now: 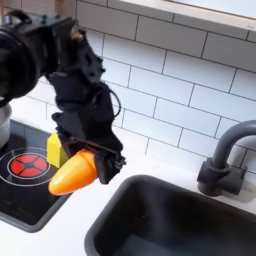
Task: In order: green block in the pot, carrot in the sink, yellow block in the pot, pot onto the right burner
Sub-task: 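Put the carrot in the sink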
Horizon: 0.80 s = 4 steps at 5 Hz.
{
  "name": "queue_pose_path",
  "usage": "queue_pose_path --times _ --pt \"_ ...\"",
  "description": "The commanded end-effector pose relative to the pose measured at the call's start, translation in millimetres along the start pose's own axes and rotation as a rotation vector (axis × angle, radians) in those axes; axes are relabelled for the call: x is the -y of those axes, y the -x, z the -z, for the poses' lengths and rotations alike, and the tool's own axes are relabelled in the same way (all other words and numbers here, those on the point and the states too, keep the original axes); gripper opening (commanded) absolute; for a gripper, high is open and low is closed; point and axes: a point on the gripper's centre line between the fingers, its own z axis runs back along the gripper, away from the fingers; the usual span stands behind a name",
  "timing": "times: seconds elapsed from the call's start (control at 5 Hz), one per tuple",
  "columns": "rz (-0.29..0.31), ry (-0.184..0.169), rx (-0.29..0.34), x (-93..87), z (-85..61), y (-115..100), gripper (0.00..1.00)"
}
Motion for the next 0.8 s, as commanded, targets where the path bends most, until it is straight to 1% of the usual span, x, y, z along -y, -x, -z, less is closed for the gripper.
queue_pose_path --times 0.0,0.4,0.6 --pt "0.132 0.047 -0.048 26.4 -4.1 -11 0.00" --pt "0.203 0.058 -0.071 50.0 -6.4 -17 0.00" --pt "0.239 0.064 -0.096 59.1 -10.1 -23 0.00"
